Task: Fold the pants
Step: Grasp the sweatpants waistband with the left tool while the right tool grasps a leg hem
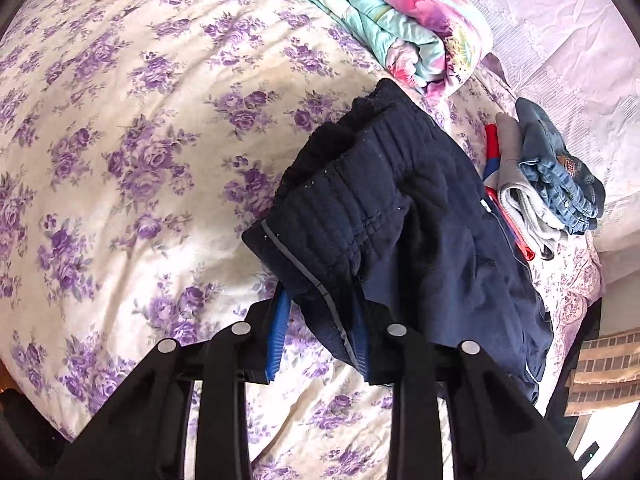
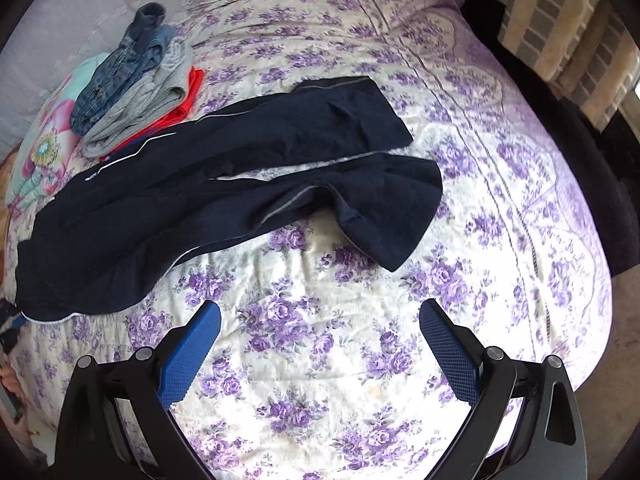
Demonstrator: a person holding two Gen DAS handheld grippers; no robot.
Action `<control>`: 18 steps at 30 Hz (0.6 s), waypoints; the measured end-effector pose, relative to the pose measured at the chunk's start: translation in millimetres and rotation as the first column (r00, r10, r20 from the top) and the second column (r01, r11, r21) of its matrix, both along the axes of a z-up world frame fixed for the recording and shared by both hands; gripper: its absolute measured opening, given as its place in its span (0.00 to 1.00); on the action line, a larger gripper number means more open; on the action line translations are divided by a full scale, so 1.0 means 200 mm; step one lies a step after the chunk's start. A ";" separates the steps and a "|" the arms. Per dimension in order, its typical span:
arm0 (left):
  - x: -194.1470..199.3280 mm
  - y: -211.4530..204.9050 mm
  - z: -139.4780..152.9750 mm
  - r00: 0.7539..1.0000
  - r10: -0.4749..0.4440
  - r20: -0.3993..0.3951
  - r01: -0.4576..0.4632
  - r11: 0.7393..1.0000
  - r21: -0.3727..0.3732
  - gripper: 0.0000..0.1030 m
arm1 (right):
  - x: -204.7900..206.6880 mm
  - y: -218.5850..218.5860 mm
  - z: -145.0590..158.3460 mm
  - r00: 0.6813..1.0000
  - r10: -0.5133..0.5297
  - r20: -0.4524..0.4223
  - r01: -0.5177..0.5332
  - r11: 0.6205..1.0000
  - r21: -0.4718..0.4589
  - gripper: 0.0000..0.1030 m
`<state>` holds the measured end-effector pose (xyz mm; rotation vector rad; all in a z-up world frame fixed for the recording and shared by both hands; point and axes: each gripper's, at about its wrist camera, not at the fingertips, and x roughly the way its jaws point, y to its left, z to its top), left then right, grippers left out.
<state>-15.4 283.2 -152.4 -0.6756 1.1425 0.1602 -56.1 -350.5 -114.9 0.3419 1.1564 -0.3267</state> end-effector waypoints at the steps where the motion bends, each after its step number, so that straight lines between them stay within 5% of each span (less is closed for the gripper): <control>1: -0.02 0.01 0.02 1.000 0.007 0.011 -0.007 1.000 0.007 0.26 | -0.01 -0.07 -0.04 0.999 -0.041 0.001 0.041 0.999 0.017 0.97; 4: -0.03 0.00 0.08 1.000 -0.002 0.030 0.001 0.999 0.049 0.26 | -0.03 -0.22 -0.15 0.989 -0.151 0.000 0.151 0.987 0.047 0.97; 8: 0.11 -0.06 0.08 1.000 -0.025 0.009 0.024 0.996 0.083 0.26 | -0.02 -0.34 -0.25 0.967 -0.250 0.044 0.225 0.925 0.307 0.97; 10: 0.12 -0.05 0.08 1.000 -0.016 -0.005 0.017 0.996 0.089 0.26 | 0.00 -0.36 -0.31 0.948 -0.312 0.063 0.246 0.843 0.478 0.97; 13: 0.15 -0.07 0.04 0.999 -0.003 -0.032 0.006 0.996 0.092 0.26 | 0.05 -0.35 -0.45 0.909 -0.415 0.039 0.258 0.633 0.730 0.97; 15: 0.16 -0.08 0.04 0.999 -0.002 -0.035 0.005 0.995 0.098 0.26 | 0.09 -0.33 -0.53 0.877 -0.481 0.011 0.273 0.516 0.812 0.97; 18: 0.17 -0.08 0.04 0.999 -0.004 -0.034 0.008 0.995 0.104 0.26 | 0.17 -0.36 -0.60 0.836 -0.549 -0.007 0.331 0.492 0.805 0.95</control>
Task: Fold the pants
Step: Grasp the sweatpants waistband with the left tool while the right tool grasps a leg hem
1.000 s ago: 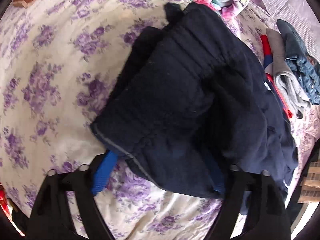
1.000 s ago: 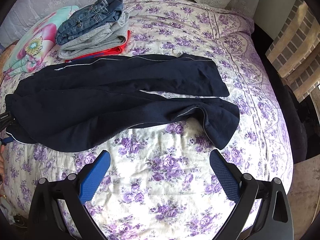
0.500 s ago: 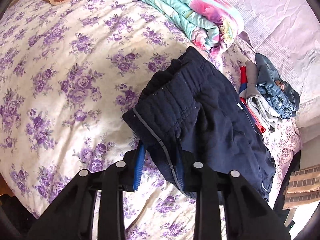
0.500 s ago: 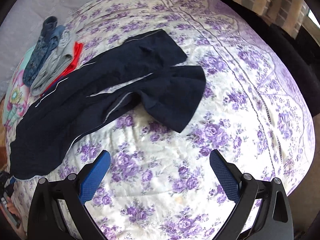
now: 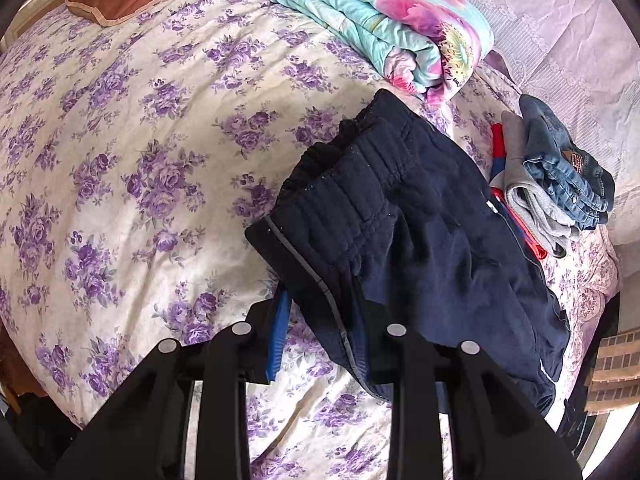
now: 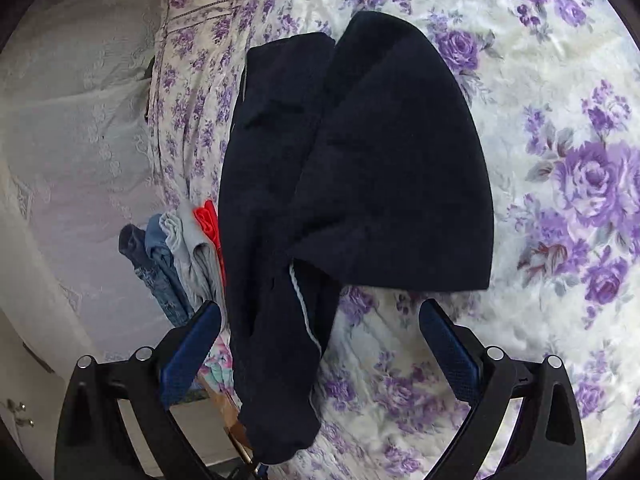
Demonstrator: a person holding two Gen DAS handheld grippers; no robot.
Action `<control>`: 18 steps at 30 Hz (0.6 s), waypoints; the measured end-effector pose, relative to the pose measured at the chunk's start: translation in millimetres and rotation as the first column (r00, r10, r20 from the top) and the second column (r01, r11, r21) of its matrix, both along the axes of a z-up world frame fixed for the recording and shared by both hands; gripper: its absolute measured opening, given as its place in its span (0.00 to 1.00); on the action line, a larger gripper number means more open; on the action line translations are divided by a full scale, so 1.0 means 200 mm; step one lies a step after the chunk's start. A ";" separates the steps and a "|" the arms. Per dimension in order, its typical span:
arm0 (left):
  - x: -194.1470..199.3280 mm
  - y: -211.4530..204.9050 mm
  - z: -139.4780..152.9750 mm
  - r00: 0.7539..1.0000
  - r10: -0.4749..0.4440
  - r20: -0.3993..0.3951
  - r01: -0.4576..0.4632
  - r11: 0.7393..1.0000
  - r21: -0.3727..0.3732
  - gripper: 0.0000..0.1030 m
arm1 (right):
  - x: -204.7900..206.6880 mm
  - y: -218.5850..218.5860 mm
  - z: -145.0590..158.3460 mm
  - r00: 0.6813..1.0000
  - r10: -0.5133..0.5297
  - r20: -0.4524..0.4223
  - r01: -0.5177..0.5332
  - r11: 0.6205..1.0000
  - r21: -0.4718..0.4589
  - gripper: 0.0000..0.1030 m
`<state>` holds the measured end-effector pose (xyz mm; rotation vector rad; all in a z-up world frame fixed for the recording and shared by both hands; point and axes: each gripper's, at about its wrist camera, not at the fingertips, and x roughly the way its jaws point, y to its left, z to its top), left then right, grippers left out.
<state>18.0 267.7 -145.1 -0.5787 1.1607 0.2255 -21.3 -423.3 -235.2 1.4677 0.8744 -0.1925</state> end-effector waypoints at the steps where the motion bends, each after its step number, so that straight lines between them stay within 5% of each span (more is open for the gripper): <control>1: 0.00 0.00 0.00 1.000 0.001 0.000 -0.001 1.000 -0.001 0.26 | 0.03 -0.03 -0.01 1.000 -0.022 -0.010 0.022 1.000 -0.012 0.92; 2: 0.01 0.01 -0.01 1.000 0.005 -0.002 -0.005 1.000 -0.001 0.26 | 0.05 -0.05 -0.02 0.999 -0.045 -0.025 0.045 0.999 -0.025 0.73; 3: 0.01 0.02 -0.02 1.000 0.009 -0.005 -0.009 1.000 -0.002 0.26 | 0.06 -0.07 -0.02 0.997 -0.064 -0.035 0.062 0.997 -0.044 0.23; 4: 0.02 0.02 -0.04 1.000 0.017 -0.010 -0.017 1.000 -0.003 0.26 | 0.06 -0.10 -0.02 0.997 -0.069 -0.017 0.069 0.997 -0.040 0.13; 10: -0.04 0.07 -0.07 0.997 0.080 -0.012 -0.080 0.996 -0.031 0.24 | -0.05 -0.12 0.20 0.996 -0.060 -0.066 0.040 0.962 -0.269 0.10; 18: -0.34 0.12 0.01 0.995 0.096 -0.017 -0.097 0.994 -0.050 0.24 | -0.49 -0.21 0.42 0.986 -0.050 -0.160 -0.014 0.927 -0.376 0.10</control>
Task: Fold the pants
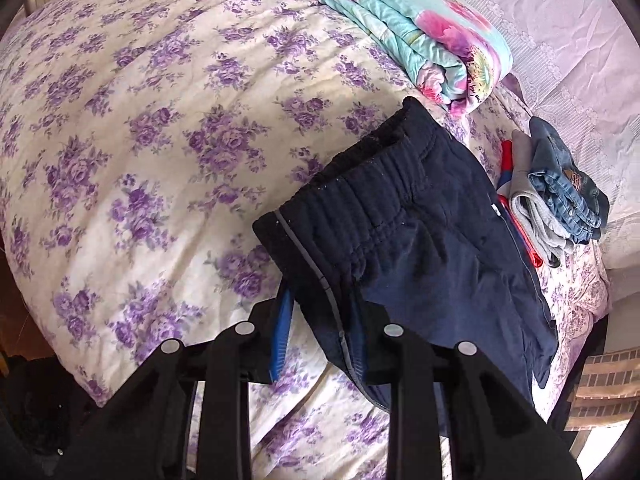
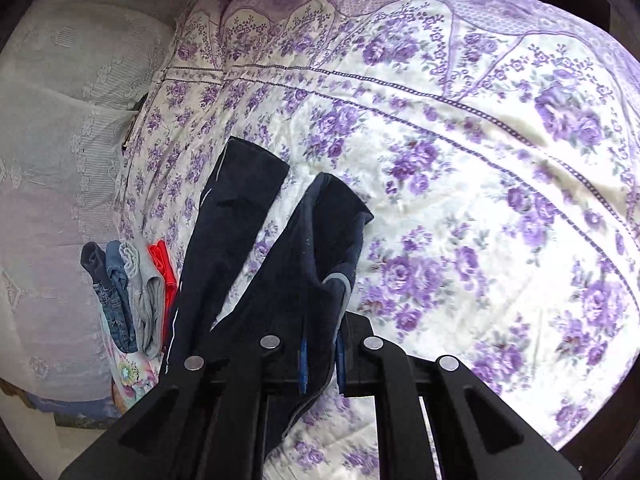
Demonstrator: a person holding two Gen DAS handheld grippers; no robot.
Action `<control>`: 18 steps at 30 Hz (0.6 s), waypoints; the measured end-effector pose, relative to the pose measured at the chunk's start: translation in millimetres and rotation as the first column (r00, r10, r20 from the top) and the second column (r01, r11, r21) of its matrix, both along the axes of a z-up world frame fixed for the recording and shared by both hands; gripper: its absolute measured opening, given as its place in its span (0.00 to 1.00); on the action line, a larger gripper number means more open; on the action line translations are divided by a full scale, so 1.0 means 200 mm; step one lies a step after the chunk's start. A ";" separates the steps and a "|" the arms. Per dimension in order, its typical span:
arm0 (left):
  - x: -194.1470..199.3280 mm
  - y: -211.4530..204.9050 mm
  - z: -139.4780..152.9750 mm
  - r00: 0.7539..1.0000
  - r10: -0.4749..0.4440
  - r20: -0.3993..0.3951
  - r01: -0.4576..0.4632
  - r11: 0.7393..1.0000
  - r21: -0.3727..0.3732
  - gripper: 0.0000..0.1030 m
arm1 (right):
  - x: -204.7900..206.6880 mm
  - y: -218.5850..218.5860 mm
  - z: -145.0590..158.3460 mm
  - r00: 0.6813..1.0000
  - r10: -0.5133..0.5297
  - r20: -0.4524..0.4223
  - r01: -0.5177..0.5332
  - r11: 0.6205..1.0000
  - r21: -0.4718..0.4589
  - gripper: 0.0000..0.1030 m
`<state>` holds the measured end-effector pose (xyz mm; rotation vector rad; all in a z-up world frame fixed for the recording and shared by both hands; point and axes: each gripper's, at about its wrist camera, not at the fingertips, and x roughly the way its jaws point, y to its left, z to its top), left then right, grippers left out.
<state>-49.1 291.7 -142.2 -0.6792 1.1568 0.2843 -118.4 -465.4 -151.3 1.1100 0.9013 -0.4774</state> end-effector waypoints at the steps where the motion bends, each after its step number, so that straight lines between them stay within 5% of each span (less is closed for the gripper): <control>1: -0.01 0.01 -0.02 1.000 -0.004 -0.017 0.004 1.000 0.006 0.24 | -0.03 -0.01 -0.04 1.000 -0.001 -0.031 0.001 1.000 -0.009 0.10; 6: 0.02 0.02 -0.29 0.987 -0.029 -0.161 0.031 0.999 0.012 0.25 | 0.00 0.02 -0.39 0.977 0.068 -0.202 -0.075 0.997 -0.030 0.13; 8: 0.00 0.02 -0.28 0.987 -0.023 -0.159 0.022 1.000 -0.004 0.26 | 0.02 0.03 -0.35 0.970 0.096 -0.225 -0.112 0.992 -0.059 0.23; 9: -0.01 0.02 -0.26 0.987 -0.030 -0.157 0.028 0.999 -0.018 0.26 | 0.05 0.04 -0.32 0.964 0.136 -0.228 -0.152 0.987 -0.056 0.47; 10: -0.03 0.03 -0.23 0.988 -0.038 -0.151 0.035 0.999 -0.022 0.28 | 0.06 0.06 -0.28 0.956 0.160 -0.245 -0.182 0.981 -0.072 0.58; 13: -0.10 0.08 -0.10 0.991 -0.026 -0.130 0.032 0.999 0.040 0.32 | 0.09 0.11 -0.12 0.926 0.175 -0.335 -0.265 0.933 -0.244 0.63; 15: -0.15 0.11 0.01 0.995 -0.005 -0.103 0.015 0.995 0.103 0.32 | 0.12 0.17 0.02 0.904 0.152 -0.399 -0.319 0.862 -0.394 0.66; 18: -0.10 0.09 0.16 0.998 -0.040 -0.044 0.047 0.986 0.160 0.39 | 0.22 0.25 0.17 0.910 0.203 -0.363 -0.376 0.775 -0.508 0.79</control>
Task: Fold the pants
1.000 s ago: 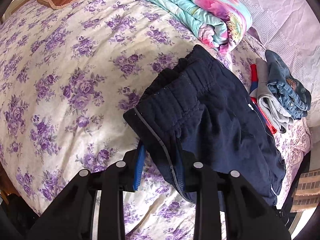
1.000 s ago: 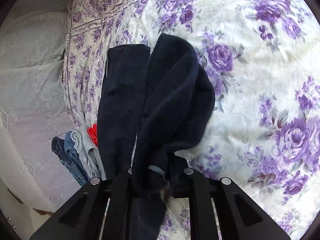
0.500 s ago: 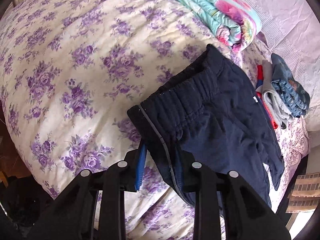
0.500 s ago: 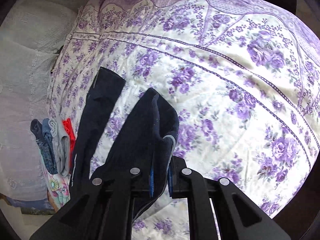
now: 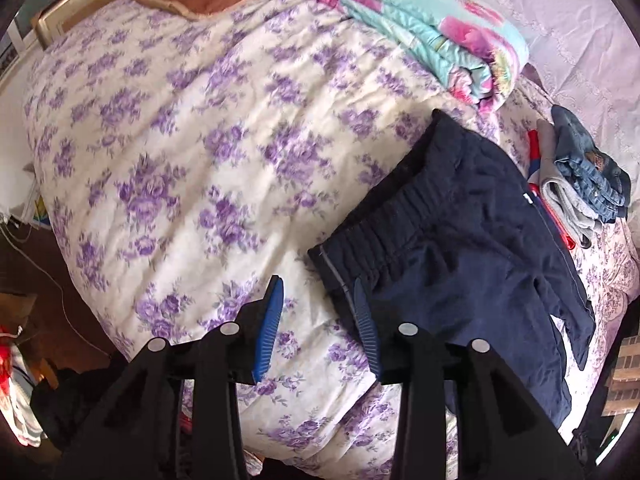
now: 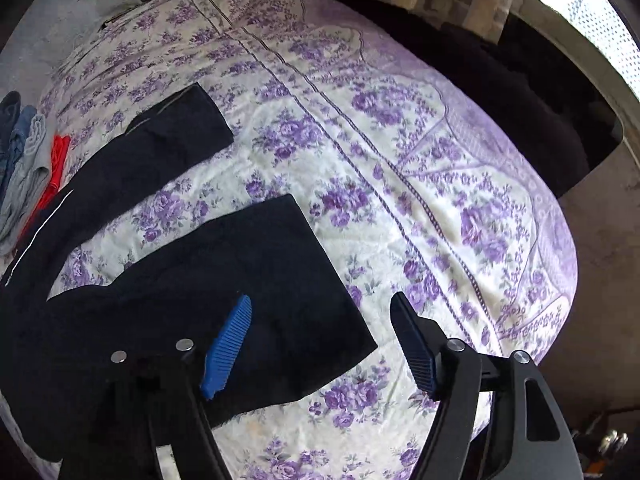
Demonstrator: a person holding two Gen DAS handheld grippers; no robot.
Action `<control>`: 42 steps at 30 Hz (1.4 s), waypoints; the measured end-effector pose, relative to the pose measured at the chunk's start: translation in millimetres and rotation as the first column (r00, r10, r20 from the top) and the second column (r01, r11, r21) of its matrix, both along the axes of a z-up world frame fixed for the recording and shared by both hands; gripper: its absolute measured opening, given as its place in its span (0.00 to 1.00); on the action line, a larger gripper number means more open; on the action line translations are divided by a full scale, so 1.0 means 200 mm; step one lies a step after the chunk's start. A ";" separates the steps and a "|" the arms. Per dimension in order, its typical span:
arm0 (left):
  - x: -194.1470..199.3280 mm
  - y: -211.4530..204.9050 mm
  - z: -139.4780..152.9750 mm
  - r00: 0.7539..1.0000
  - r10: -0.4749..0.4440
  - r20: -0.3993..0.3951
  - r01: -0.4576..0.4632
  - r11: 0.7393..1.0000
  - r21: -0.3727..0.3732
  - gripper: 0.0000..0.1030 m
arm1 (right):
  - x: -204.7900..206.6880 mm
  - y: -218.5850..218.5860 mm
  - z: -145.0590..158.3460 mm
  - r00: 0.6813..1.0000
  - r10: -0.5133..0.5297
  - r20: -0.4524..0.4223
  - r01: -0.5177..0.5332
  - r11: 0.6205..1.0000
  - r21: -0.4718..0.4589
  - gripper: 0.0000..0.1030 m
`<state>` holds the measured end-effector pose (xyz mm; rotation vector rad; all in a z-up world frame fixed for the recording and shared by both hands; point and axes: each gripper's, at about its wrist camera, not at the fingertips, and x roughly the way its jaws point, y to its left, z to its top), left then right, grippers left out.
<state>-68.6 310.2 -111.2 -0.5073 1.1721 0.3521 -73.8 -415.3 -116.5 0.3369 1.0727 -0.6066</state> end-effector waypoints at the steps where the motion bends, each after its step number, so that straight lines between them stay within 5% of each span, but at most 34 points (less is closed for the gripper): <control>1: 0.04 -0.03 0.03 0.999 -0.032 0.015 0.032 0.999 0.004 0.43 | 0.06 0.01 0.03 0.998 0.050 0.034 -0.052 0.998 0.035 0.80; 6: 0.40 -0.32 0.07 0.973 -0.211 0.096 0.217 0.974 -0.062 0.50 | 0.55 -0.03 -0.03 0.983 0.105 0.151 -0.143 0.951 0.273 0.80; 8: 0.56 -0.46 0.01 0.957 -0.279 0.082 0.284 0.956 -0.066 0.50 | 0.71 -0.08 -0.10 0.989 0.079 0.127 -0.115 0.946 0.304 0.79; 12: 0.85 -0.68 -0.29 0.925 -0.372 -0.082 0.366 0.927 -0.081 0.50 | 0.89 -0.24 -0.28 0.998 -0.019 0.056 -0.001 0.941 0.338 0.74; 16: 0.94 -0.80 -0.51 0.890 -0.397 -0.224 0.406 0.914 -0.010 0.50 | 0.93 -0.34 -0.44 0.996 -0.083 -0.010 0.080 0.911 0.404 0.71; 17: 0.94 -0.83 -0.51 0.887 -0.402 -0.228 0.415 0.910 0.012 0.50 | 0.93 -0.34 -0.45 0.995 -0.095 -0.005 0.089 0.914 0.397 0.63; 18: 0.94 -0.86 -0.51 0.882 -0.407 -0.237 0.425 0.905 0.028 0.51 | 0.94 -0.33 -0.43 0.997 -0.080 0.018 0.066 0.919 0.389 0.32; 19: 0.94 -0.88 -0.51 0.878 -0.413 -0.241 0.433 0.901 0.034 0.51 | 0.95 -0.32 -0.42 0.997 -0.054 0.049 0.029 0.912 0.408 0.15; 20: 0.94 -0.89 -0.50 0.875 -0.418 -0.243 0.438 0.898 0.032 0.51 | 0.94 -0.31 -0.39 0.997 -0.056 0.061 0.026 0.914 0.406 0.11; 25: 0.89 -0.91 -0.48 0.875 -0.422 -0.238 0.435 0.901 0.003 0.49 | 0.83 -0.36 -0.23 0.992 -0.099 0.076 0.068 0.940 0.334 0.10; 28: 0.87 -0.96 -0.52 0.865 -0.438 -0.246 0.458 0.889 0.027 0.49 | 0.85 -0.38 -0.36 0.997 -0.082 0.009 0.075 0.945 0.319 0.11; 31: 0.88 -1.03 -0.55 0.849 -0.450 -0.277 0.482 0.875 0.056 0.49 | 0.90 -0.30 -0.44 0.999 0.020 -0.026 -0.015 0.984 0.176 0.17; 35: 0.90 -1.07 -0.46 0.823 -0.502 -0.266 0.521 0.853 0.002 0.49 | 0.92 -0.21 -0.35 0.990 0.087 -0.115 -0.075 0.992 0.103 0.49; 38: 0.99 -1.05 -0.27 0.804 -0.558 -0.206 0.581 0.811 0.068 0.51 | 0.84 -0.13 -0.18 0.991 0.120 -0.056 -0.118 0.992 0.052 0.51; 40: 1.08 -1.03 -0.15 0.772 -0.607 -0.186 0.633 0.761 0.144 0.80 | 0.79 -0.06 -0.07 0.986 0.168 -0.007 -0.167 0.985 0.051 0.58; 42: 1.21 -1.02 -0.07 0.727 -0.665 -0.171 0.687 0.710 0.158 0.91 | 0.74 0.00 0.02 0.976 0.217 0.029 -0.219 0.973 0.068 0.58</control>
